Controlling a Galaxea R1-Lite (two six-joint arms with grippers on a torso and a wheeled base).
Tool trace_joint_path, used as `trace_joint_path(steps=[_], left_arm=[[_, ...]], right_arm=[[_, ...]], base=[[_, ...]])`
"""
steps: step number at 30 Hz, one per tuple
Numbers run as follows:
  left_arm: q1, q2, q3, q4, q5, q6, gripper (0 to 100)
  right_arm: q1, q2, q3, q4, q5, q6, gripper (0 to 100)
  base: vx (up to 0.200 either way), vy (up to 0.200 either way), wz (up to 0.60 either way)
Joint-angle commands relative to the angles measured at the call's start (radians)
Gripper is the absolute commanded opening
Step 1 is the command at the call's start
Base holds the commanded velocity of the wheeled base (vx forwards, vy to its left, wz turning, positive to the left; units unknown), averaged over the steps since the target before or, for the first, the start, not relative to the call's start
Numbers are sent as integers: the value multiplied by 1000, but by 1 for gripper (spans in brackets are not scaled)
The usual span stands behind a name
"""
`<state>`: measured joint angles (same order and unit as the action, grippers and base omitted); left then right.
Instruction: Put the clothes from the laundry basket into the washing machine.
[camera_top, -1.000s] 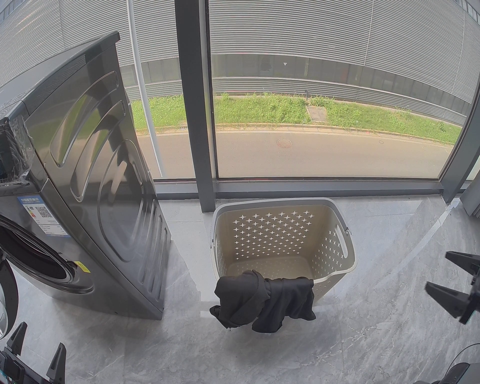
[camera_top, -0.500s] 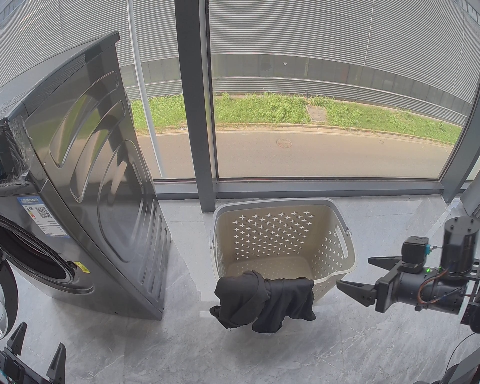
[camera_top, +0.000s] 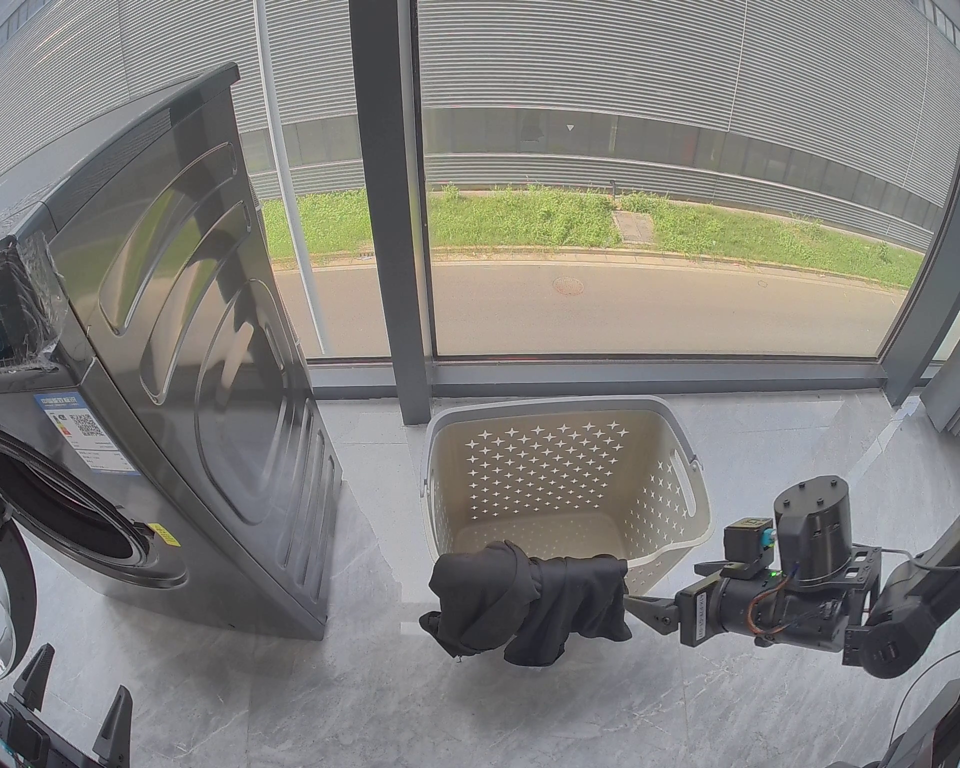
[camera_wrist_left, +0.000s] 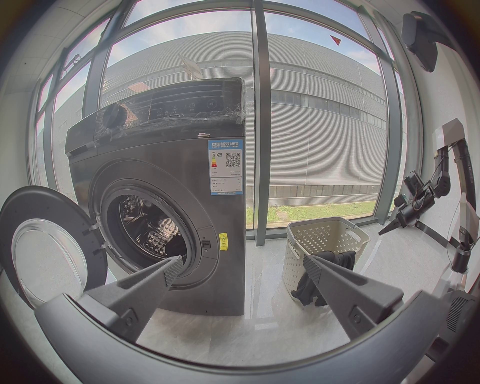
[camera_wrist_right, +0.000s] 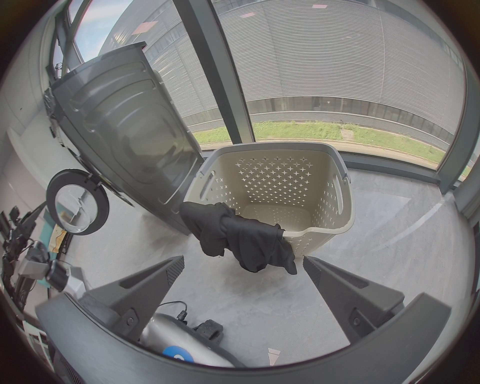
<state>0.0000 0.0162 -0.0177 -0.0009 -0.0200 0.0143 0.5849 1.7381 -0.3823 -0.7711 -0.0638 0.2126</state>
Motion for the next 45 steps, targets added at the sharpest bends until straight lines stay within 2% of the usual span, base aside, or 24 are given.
trace_joint_path(steps=[1,4,7,10,20,26,30,39,45], left_arm=[[0,-16,15,-1,0,0,100],[0,-16,15,-1,0,0,100],[0,-16,15,-1,0,0,100],[0,-16,15,-1,0,0,100],[0,-16,15,-1,0,0,100],[0,-16,15,1,2,4,100],[0,-16,15,1,2,4,100],[0,-16,15,1,2,6,100],[0,-16,15,1,2,6,100]], right_arm=[[38,192,-9,-108,-76,41,100],[44,268,-16,-155,-83,57,100],[46,314,-35,-159,-96,64,100],[55,353,-64,-159,-114,90,100],[56,437,-138,-157,-114,102,100],[56,514,-231,-160,-116,143,100],[56,541,-271,-160,-116,146,100],[61,572,-314,-171,-116,179,100],[62,592,-332,-175,-117,183,100]], base=[[0,0,0],[0,0,0],[0,0,0],[0,0,0],[0,0,0],[0,0,0],[0,0,0],[0,0,0],[0,0,0]])
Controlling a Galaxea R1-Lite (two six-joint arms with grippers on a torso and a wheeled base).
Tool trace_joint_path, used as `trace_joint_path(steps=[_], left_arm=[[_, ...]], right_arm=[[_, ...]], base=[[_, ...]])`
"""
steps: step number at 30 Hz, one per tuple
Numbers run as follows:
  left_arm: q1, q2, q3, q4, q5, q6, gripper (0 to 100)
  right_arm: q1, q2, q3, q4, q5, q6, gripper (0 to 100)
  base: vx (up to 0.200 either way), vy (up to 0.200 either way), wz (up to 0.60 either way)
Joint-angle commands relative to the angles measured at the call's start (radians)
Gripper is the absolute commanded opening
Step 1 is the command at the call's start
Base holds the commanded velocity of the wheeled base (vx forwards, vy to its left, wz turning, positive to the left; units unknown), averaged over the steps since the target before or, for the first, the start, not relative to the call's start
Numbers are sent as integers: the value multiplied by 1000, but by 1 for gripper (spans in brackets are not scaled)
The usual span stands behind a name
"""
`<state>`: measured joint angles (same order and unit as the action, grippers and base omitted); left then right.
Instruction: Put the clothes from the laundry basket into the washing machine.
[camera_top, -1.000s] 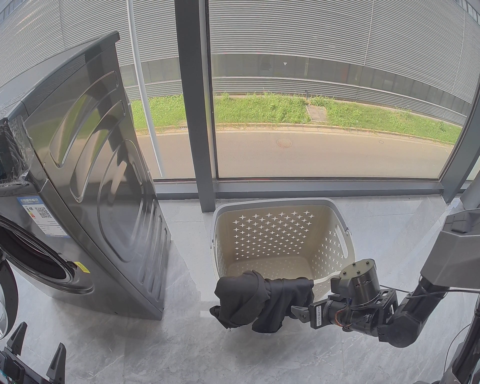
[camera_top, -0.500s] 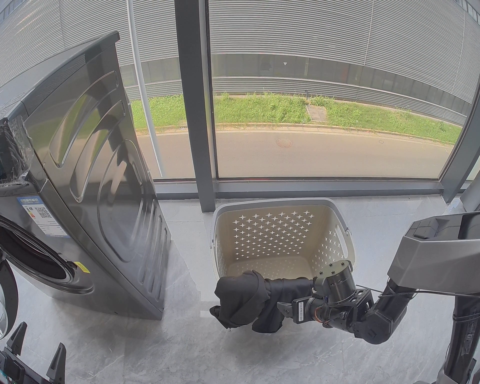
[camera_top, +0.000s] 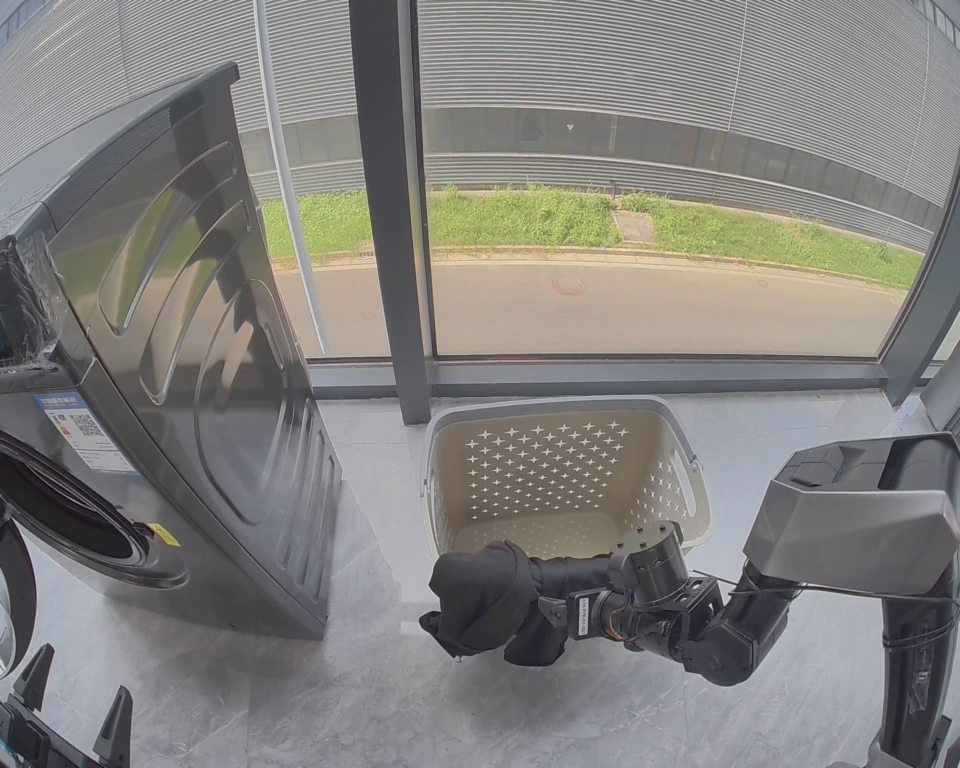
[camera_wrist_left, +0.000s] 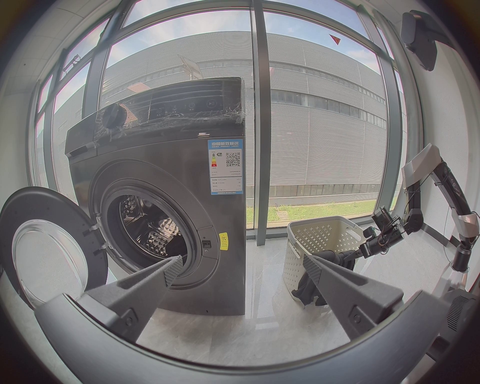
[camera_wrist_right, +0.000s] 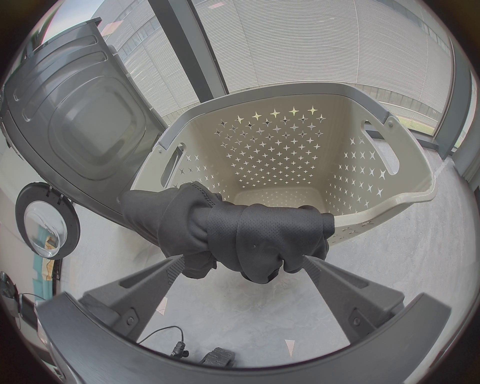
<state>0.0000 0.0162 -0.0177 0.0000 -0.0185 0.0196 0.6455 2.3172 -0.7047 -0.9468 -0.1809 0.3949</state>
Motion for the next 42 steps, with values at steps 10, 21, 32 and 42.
trace_joint_path(steps=[10,21,32,42], left_arm=[[0,-16,15,0,2,-1,100],[0,-16,16,0,2,-1,100],[0,-16,15,0,2,-1,100],[0,-16,15,0,5,-3,100]], right_arm=[[-4,53,-44,-15,-28,16,100],[-7,59,-72,-15,-29,24,100],[-7,68,-88,-10,-29,18,0],[-9,53,-88,0,-26,18,0]], base=[[0,0,0],[0,0,0],[0,0,0],[0,0,0]])
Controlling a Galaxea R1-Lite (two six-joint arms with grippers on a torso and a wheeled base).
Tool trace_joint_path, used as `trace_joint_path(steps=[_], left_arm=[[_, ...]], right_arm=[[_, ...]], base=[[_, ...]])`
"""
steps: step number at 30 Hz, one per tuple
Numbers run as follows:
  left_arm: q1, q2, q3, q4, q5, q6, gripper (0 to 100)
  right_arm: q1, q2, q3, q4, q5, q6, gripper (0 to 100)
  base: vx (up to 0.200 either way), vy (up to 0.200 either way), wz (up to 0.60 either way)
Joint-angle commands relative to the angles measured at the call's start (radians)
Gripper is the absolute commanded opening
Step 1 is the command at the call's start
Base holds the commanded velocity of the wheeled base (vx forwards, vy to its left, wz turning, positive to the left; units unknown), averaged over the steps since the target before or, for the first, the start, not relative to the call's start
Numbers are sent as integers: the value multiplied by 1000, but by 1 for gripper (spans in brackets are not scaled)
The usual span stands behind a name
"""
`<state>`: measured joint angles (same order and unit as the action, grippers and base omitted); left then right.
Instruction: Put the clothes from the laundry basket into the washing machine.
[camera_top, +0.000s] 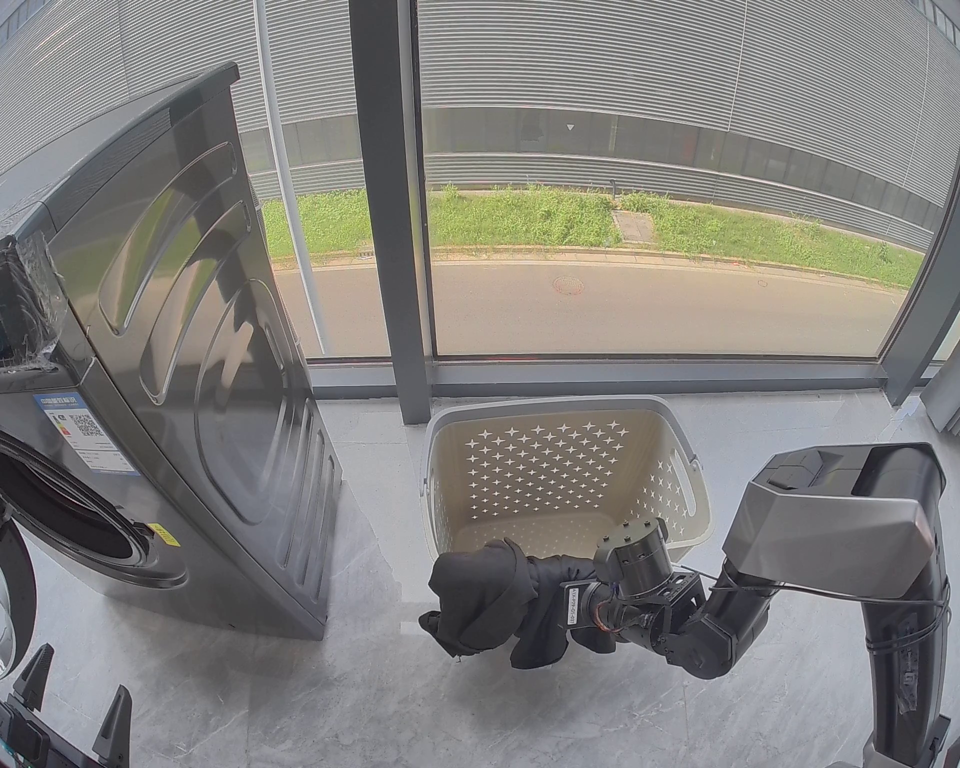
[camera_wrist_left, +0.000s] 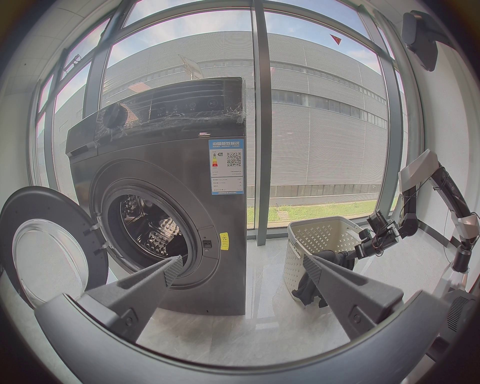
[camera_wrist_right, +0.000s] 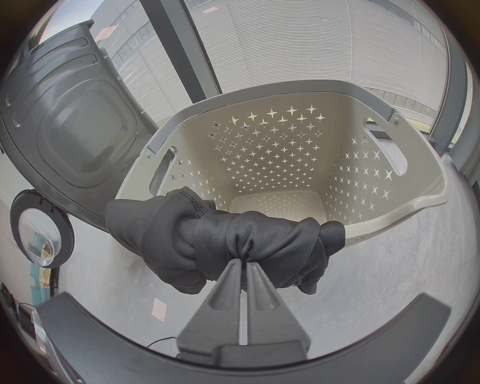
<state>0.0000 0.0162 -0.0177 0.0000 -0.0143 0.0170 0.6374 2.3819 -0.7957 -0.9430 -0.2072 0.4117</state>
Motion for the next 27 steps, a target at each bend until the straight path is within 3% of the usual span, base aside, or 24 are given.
trace_joint_path(steps=[1,12,24,25,27], left_arm=[[0,-16,15,0,-1,0,100],[0,-16,15,0,0,0,100],[0,-16,15,0,0,-2,100],[0,-16,15,0,0,-2,100],[0,-16,15,0,0,-2,100]], right_arm=[[-2,-13,6,-5,0,1,0],[1,-190,35,30,2,1,0],[-4,-138,63,18,15,2,0],[-4,-127,63,16,15,2,100],[7,-113,66,29,17,1,100]], base=[[0,0,0],[0,0,0],[0,0,0],[0,0,0],[0,0,0]])
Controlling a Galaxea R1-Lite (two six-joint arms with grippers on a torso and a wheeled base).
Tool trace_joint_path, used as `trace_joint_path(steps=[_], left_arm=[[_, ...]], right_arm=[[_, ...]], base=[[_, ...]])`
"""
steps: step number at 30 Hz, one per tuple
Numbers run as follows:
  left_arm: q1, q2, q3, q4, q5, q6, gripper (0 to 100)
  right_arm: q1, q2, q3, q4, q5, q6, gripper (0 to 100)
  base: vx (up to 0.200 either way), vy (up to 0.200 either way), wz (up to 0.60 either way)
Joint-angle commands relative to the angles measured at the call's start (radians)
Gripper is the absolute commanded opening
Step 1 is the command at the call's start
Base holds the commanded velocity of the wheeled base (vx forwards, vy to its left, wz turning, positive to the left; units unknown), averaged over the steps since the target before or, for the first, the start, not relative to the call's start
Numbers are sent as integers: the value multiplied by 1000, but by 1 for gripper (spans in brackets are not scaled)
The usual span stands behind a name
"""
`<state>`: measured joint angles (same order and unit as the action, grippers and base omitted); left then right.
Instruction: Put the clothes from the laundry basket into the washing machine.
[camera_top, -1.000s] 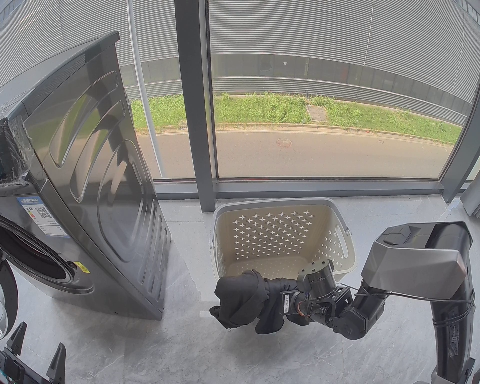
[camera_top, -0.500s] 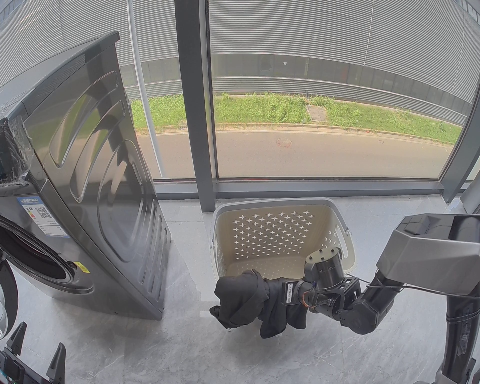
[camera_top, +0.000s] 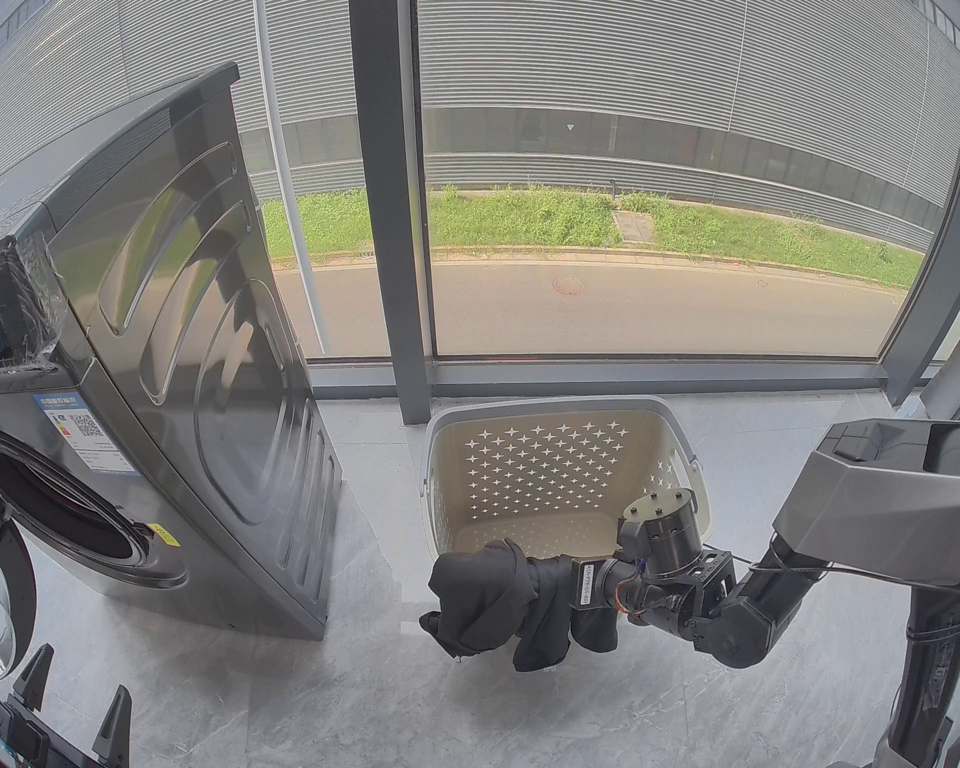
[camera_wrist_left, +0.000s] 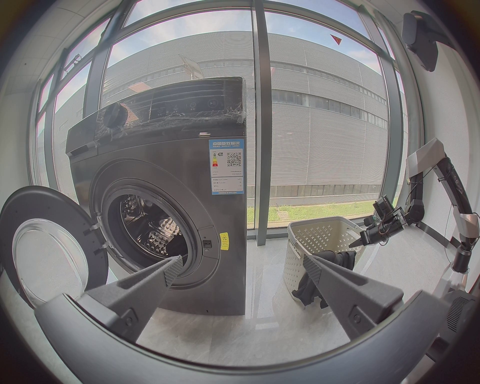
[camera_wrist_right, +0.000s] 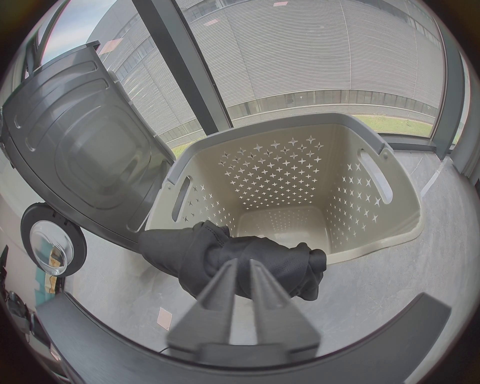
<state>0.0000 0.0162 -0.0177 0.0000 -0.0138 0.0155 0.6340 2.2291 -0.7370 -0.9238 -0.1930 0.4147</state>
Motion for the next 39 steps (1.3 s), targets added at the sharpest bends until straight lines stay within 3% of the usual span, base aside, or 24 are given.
trace_joint_path(steps=[1,8,17,39], left_arm=[[0,-16,15,0,0,0,100],[0,-16,15,0,0,0,100],[0,-16,16,0,0,-2,100],[0,-16,15,0,8,-8,100]], right_arm=[[13,43,13,13,3,-2,100],[38,84,25,86,3,-1,100],[21,167,-87,43,-8,3,100],[-11,176,-61,-32,-13,1,100]], base=[[0,0,0],[0,0,0],[0,0,0],[0,0,0]])
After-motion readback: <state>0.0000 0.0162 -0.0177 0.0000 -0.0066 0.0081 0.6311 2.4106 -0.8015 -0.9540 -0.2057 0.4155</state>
